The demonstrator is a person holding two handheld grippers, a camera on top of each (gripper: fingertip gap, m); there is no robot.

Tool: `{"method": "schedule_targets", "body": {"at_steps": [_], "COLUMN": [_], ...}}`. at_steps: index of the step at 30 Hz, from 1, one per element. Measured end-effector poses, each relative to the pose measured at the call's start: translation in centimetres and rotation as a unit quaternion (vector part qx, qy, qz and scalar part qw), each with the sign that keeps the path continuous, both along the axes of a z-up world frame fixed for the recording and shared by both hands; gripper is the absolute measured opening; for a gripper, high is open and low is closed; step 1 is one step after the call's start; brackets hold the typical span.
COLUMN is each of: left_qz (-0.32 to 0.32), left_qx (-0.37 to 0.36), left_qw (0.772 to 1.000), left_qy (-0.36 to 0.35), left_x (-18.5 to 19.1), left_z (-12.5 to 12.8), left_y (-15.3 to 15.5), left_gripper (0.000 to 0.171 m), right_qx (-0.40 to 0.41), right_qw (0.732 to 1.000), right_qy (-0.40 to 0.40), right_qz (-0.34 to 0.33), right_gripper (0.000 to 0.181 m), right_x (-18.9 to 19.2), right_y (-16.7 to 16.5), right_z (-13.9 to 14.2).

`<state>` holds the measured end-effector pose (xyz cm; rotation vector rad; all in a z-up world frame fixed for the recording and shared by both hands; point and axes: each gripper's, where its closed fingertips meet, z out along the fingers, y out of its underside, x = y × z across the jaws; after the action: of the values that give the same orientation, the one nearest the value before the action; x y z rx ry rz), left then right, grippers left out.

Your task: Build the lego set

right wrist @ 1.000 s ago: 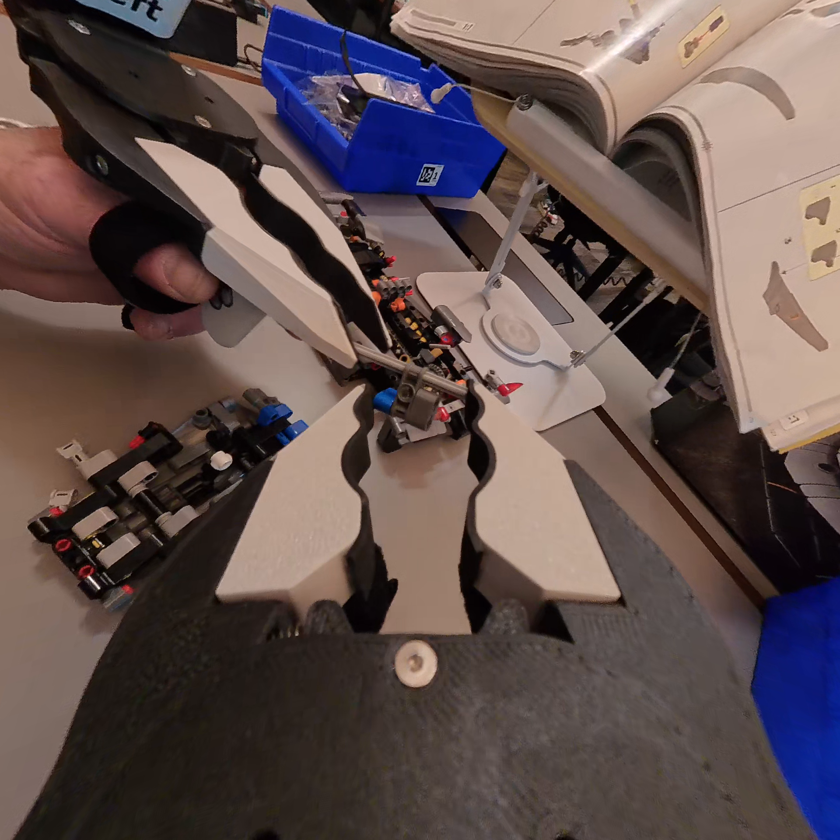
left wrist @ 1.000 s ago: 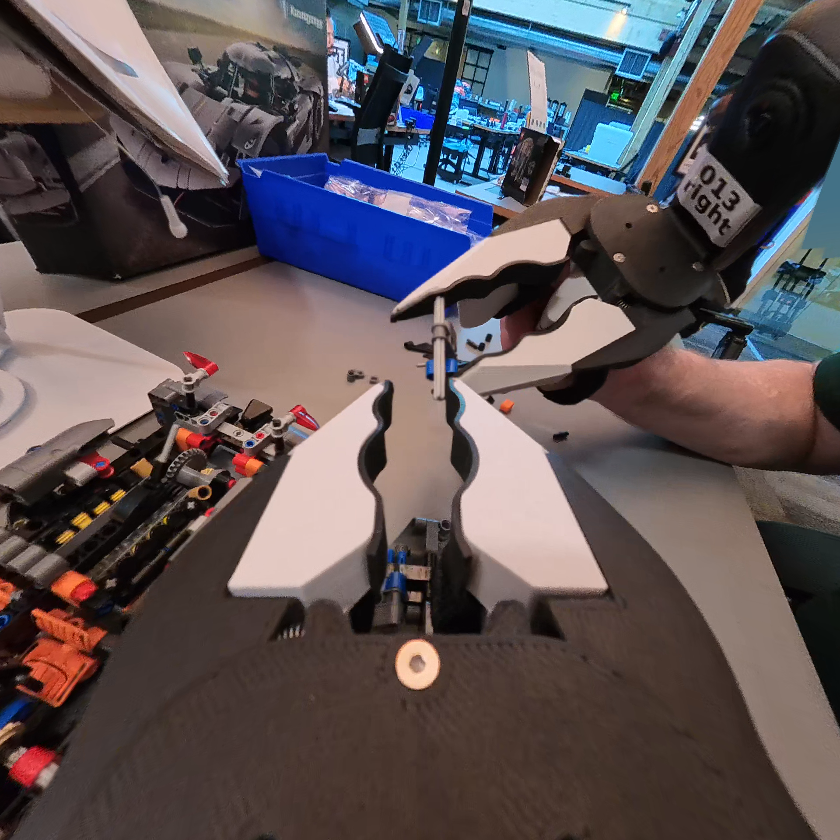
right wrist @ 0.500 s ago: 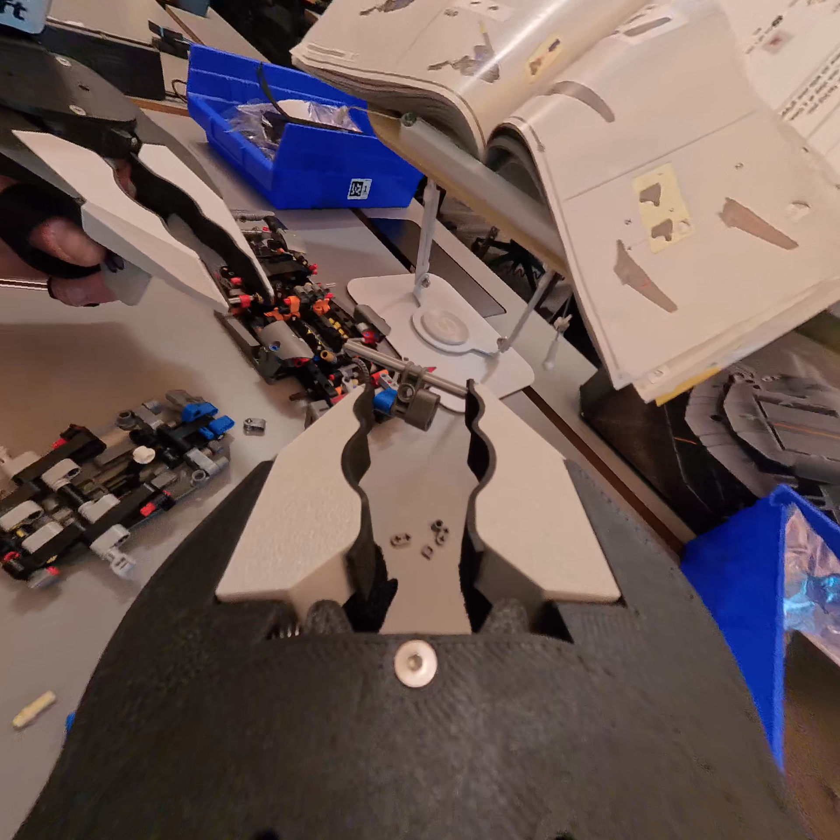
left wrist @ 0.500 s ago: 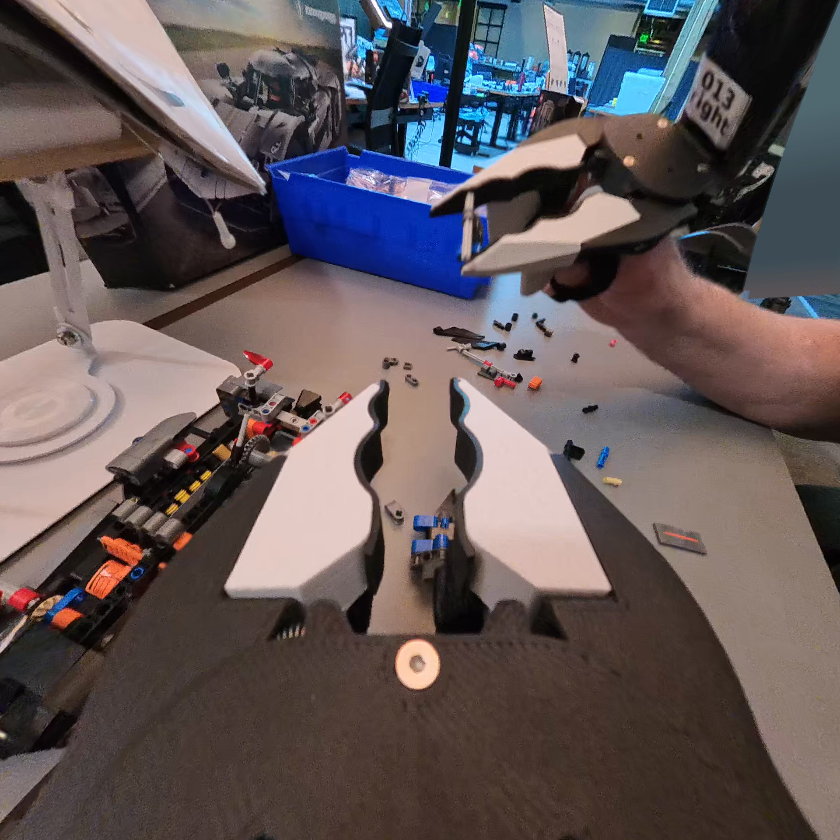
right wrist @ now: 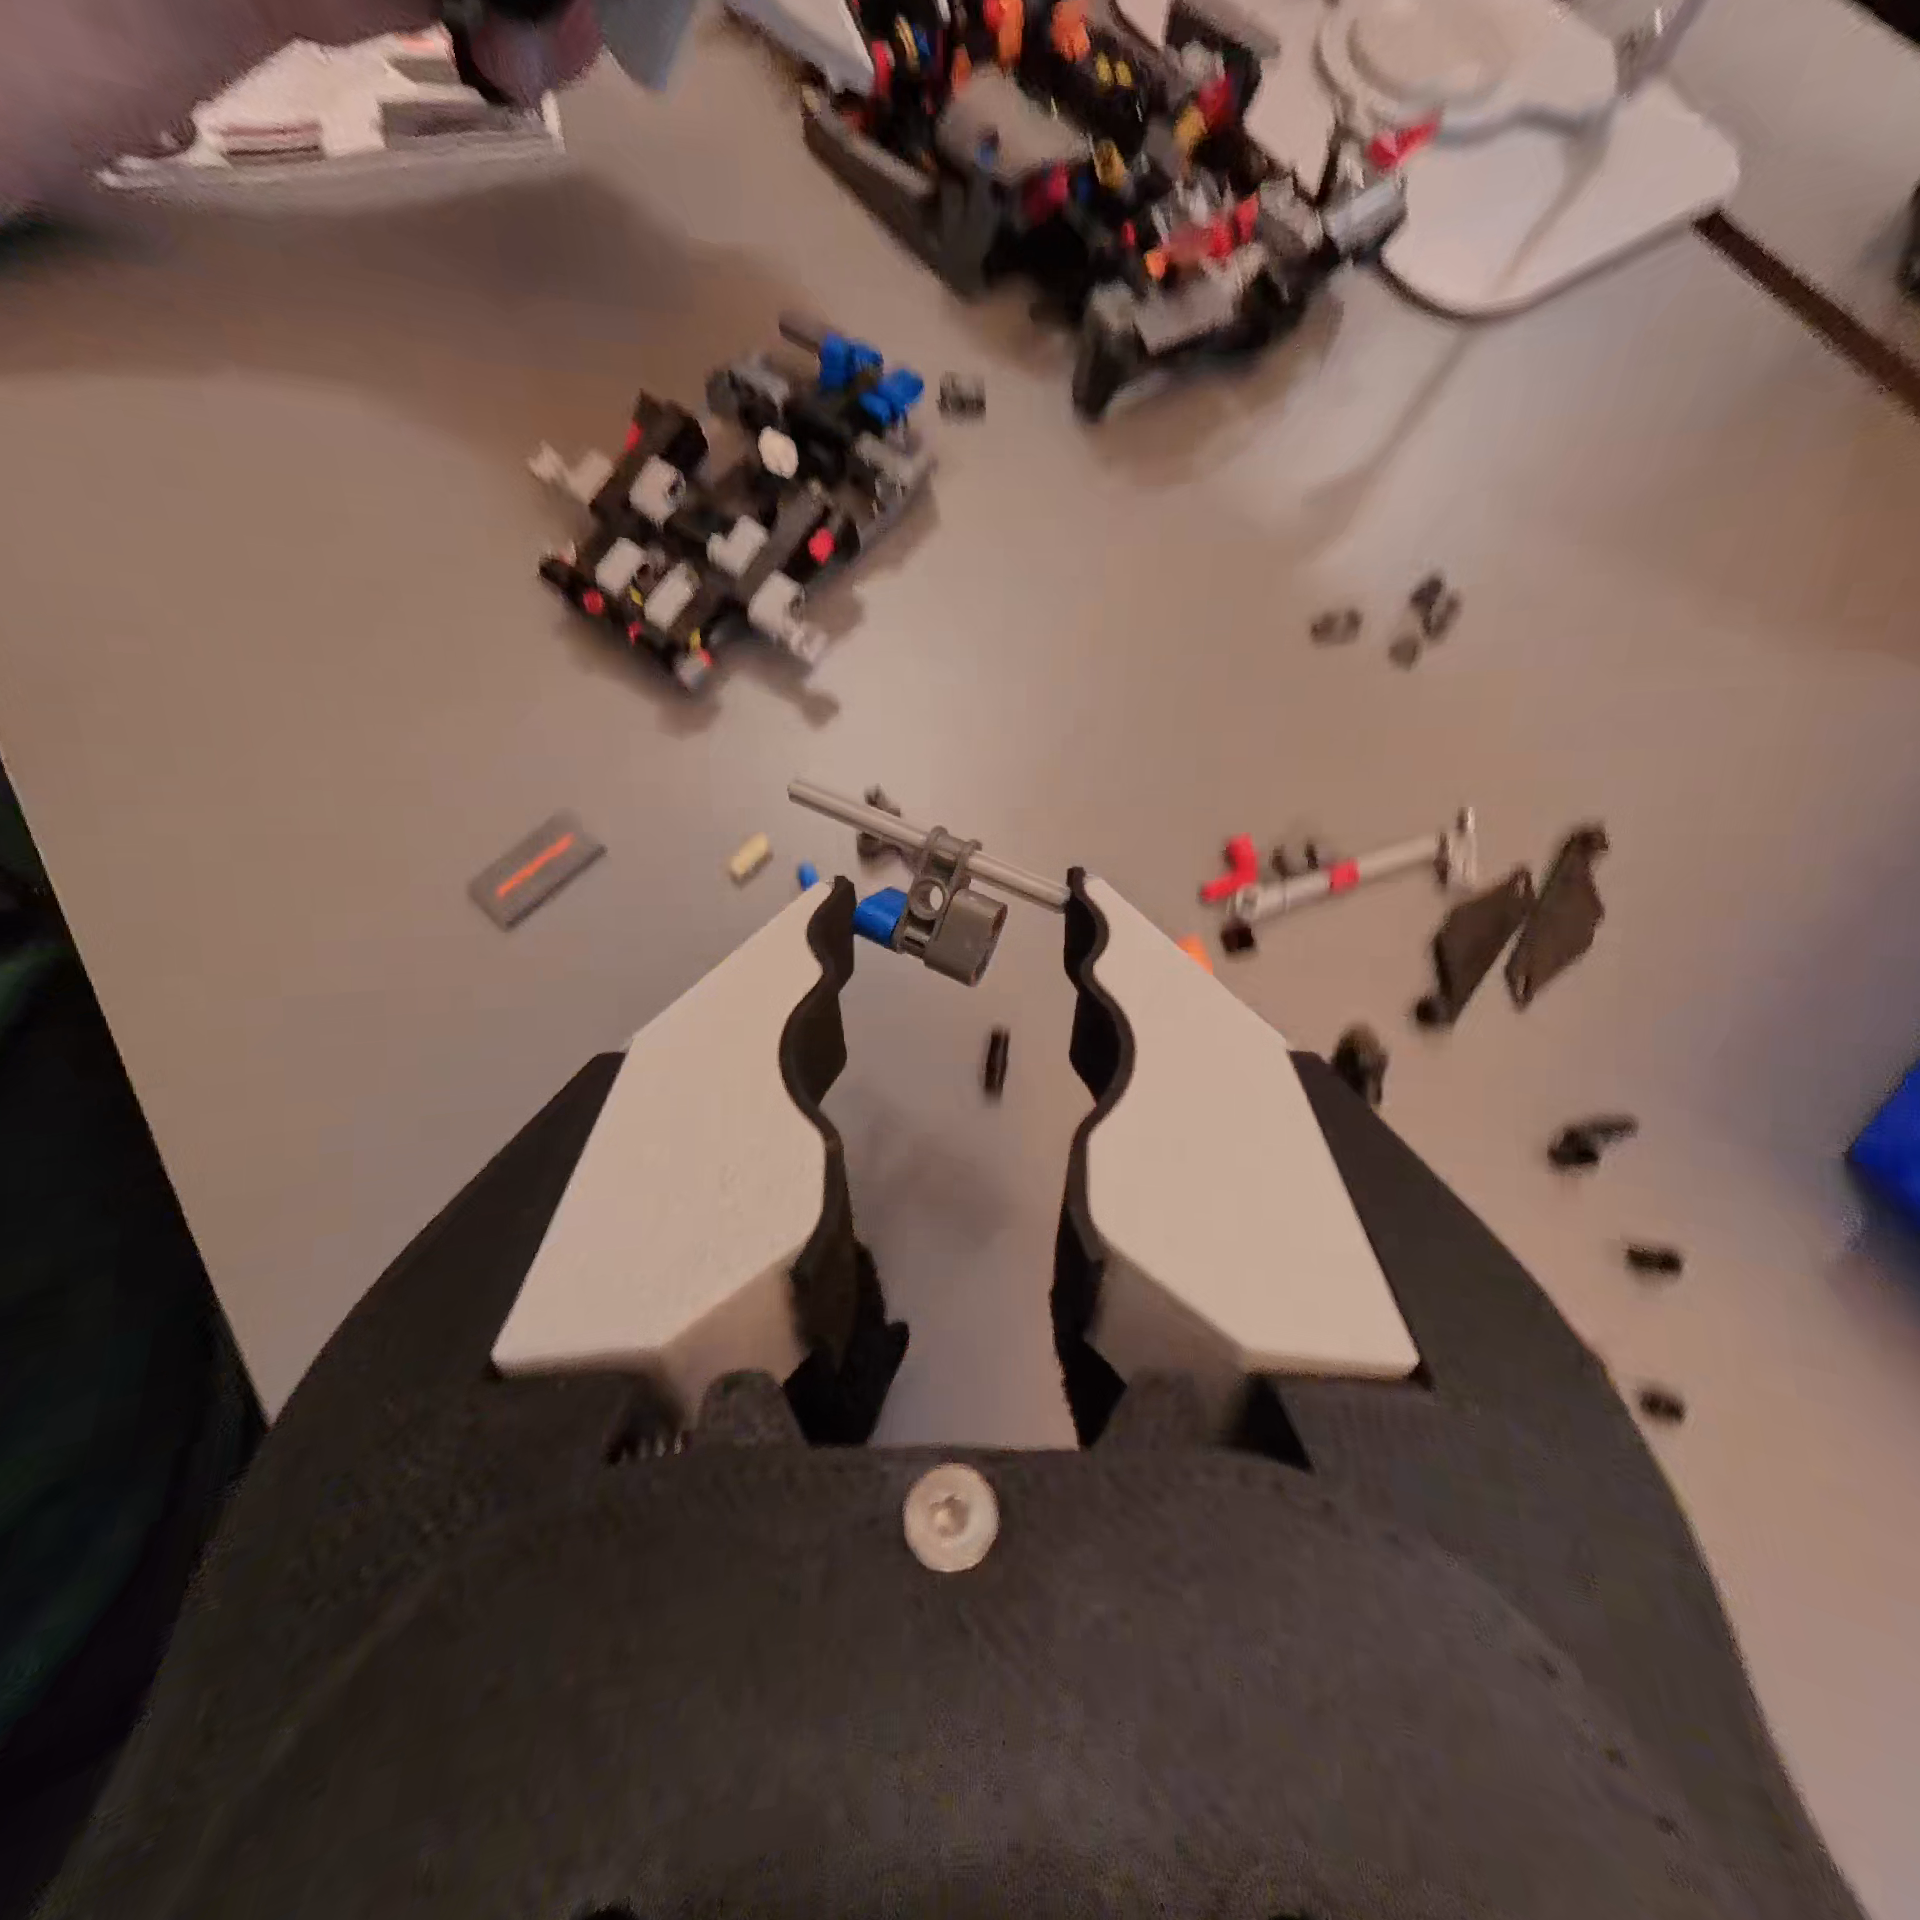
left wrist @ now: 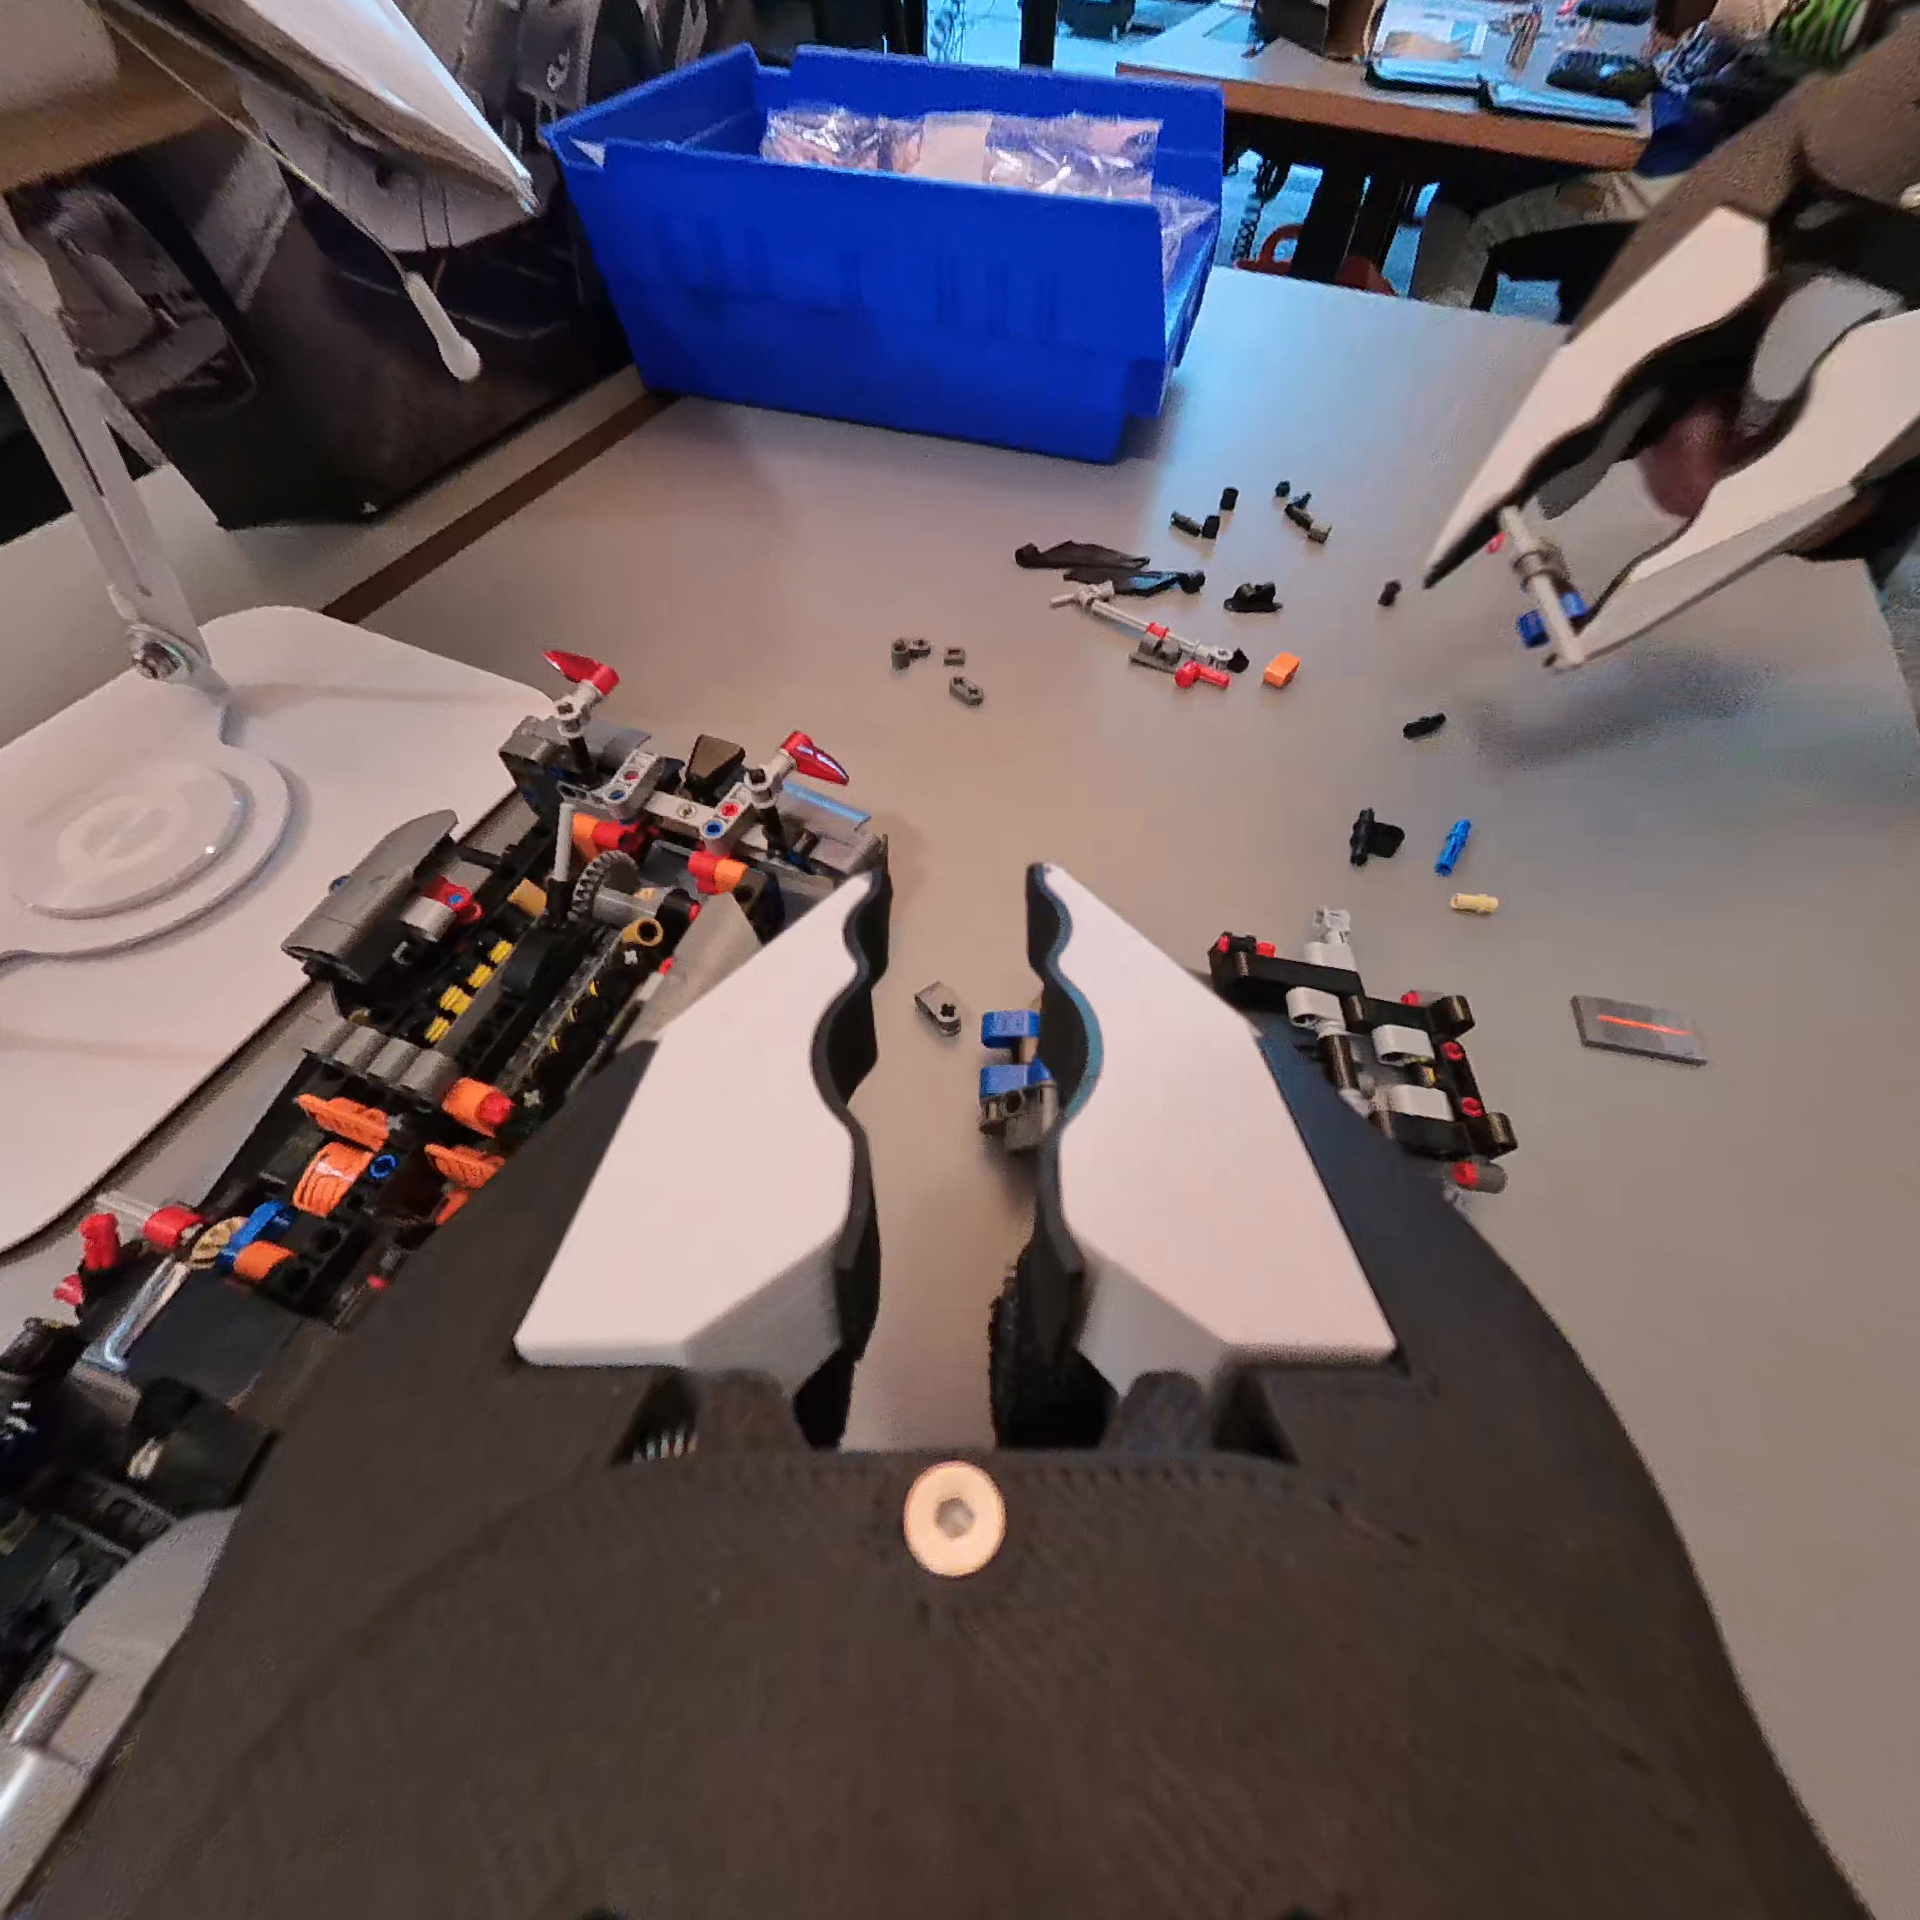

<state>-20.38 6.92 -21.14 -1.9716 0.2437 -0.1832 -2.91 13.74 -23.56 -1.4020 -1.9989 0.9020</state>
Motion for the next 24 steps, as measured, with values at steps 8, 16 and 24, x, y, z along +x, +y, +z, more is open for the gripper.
{"method": "schedule_targets", "body": {"at_steps": [8,16,24], "left_qz": [-0.009,-0.013,-0.013], "left_qx": [-0.016,-0.023,-0.028], "left_qw": [1.0,1.0,1.0], "left_qy": [-0.002,-0.003,-0.008], "left_x": [0.5,0.9,0.8], "left_z": [-1.3,-1.9,-2.4], "left_y": [0.1,0.5,0.7], "left_gripper": [0.024,0.025,0.026], "right_qx": [-0.006,-0.008,-0.03], "right_qw": [0.995,0.993,0.991], "right_qy": [-0.059,-0.059,-0.021], "right_qz": [-0.076,-0.104,-0.128], "right_gripper": [0.039,0.046,0.047], "right_x": [4.9,5.0,6.1], "right_y": [0.0,0.0,2.3], "right_z": [-4.1,-5.9,-3.4]}}
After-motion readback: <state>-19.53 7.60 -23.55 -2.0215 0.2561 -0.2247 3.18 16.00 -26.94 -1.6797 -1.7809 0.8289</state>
